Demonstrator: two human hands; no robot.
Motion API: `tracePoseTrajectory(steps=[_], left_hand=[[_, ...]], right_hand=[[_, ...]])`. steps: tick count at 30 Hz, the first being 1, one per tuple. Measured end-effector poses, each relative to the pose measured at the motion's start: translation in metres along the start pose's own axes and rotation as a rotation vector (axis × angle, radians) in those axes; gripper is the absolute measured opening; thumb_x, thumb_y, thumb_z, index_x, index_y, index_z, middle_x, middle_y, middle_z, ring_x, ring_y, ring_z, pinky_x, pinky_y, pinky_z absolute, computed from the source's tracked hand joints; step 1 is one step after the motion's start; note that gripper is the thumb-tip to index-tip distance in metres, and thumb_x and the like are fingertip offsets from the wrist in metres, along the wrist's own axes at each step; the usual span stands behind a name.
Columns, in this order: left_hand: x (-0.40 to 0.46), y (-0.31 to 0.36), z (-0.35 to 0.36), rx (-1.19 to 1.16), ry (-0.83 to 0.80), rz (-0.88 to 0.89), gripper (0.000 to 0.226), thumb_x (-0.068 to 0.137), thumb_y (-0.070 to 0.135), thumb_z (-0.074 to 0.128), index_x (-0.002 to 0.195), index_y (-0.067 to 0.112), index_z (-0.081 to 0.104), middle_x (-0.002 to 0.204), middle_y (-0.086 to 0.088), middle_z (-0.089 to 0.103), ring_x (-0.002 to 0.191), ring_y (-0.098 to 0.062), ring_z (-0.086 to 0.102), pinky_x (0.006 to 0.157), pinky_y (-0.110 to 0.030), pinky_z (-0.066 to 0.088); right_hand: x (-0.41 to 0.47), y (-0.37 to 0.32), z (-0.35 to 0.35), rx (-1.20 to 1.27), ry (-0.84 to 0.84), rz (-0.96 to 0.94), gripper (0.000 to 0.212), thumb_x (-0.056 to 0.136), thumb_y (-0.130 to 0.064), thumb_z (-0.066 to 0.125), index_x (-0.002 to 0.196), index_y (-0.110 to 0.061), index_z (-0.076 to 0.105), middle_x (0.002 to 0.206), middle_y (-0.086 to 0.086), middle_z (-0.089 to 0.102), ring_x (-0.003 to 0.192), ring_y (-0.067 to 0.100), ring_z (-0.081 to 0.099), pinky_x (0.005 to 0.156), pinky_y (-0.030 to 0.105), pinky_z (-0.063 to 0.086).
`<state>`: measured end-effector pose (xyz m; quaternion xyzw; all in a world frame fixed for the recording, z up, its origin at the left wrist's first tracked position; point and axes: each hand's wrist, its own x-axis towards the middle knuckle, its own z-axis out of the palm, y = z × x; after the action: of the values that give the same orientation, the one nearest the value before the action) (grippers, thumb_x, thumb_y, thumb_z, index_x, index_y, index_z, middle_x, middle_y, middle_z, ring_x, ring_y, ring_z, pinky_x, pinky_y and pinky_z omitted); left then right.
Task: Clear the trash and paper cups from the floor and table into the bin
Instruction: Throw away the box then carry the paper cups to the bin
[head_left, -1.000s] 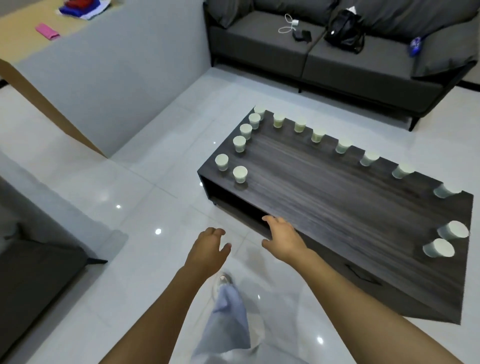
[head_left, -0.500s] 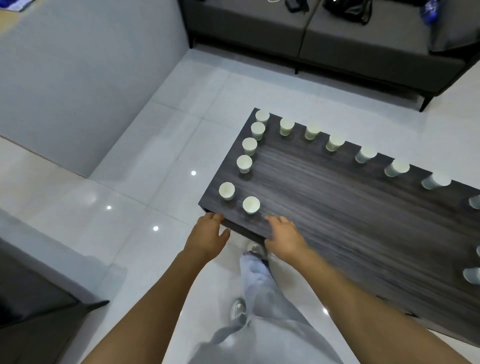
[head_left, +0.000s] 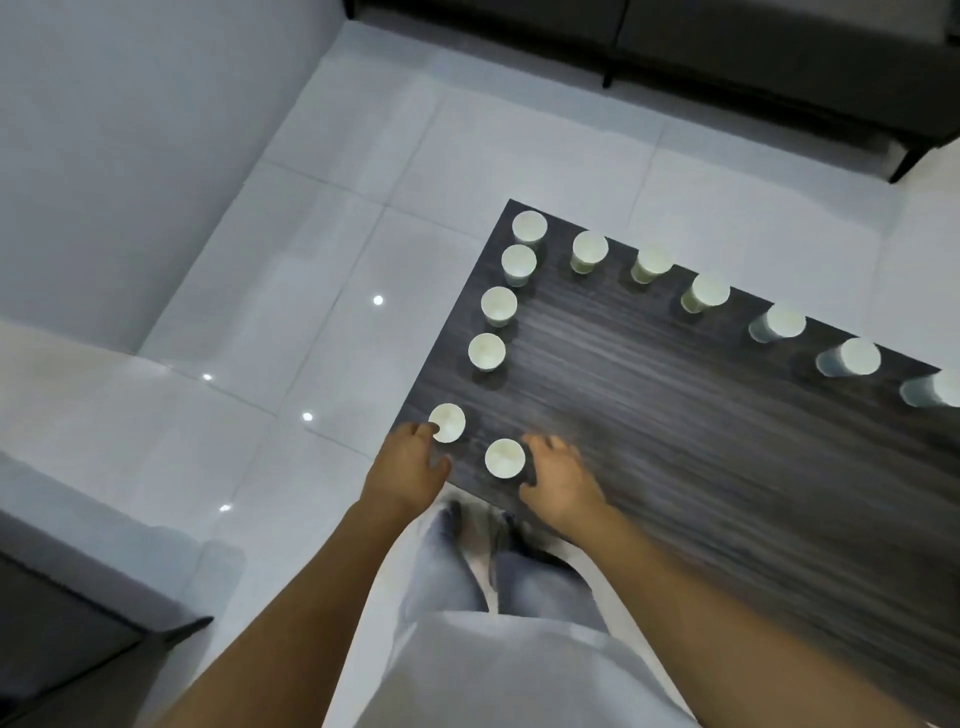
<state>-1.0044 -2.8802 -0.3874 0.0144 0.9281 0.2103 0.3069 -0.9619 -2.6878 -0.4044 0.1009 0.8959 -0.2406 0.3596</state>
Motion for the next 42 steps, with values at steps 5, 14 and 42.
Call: tracePoseTrajectory(steps=[5, 14, 42], left_hand=[[0.047, -0.019, 0.029, -0.029, -0.048, -0.02, 0.049, 0.09, 0.022, 0.058, 0.136, 0.01, 0.046, 0.133, -0.012, 0.049, 0.12, -0.028, 0.047, 0.098, -0.035, 0.041], [0.117, -0.049, 0.084, 0.092, -0.044, 0.114, 0.054, 0.088, 0.02, 0.062, 0.138, 0.012, 0.042, 0.139, -0.011, 0.044, 0.125, -0.03, 0.041, 0.105, -0.039, 0.039], [0.116, -0.003, 0.039, 0.548, -0.331, 0.598, 0.058, 0.084, 0.031, 0.066, 0.136, 0.024, 0.041, 0.14, -0.002, 0.038, 0.128, -0.023, 0.035, 0.096, -0.037, 0.046]], right_hand=[[0.047, 0.005, 0.029, 0.056, -0.023, 0.063, 0.058, 0.084, -0.019, 0.059, 0.138, -0.02, 0.037, 0.135, 0.008, 0.039, 0.124, 0.031, 0.036, 0.099, 0.042, 0.042], [0.112, 0.013, 0.087, 0.127, 0.023, 0.153, 0.074, 0.085, -0.027, 0.065, 0.147, -0.025, 0.025, 0.149, 0.006, 0.024, 0.134, 0.03, 0.025, 0.104, 0.045, 0.038], [0.046, 0.001, 0.063, 0.401, 0.3, 0.488, 0.06, 0.087, -0.023, 0.062, 0.141, -0.021, 0.034, 0.141, 0.005, 0.031, 0.127, 0.03, 0.033, 0.098, 0.039, 0.044]])
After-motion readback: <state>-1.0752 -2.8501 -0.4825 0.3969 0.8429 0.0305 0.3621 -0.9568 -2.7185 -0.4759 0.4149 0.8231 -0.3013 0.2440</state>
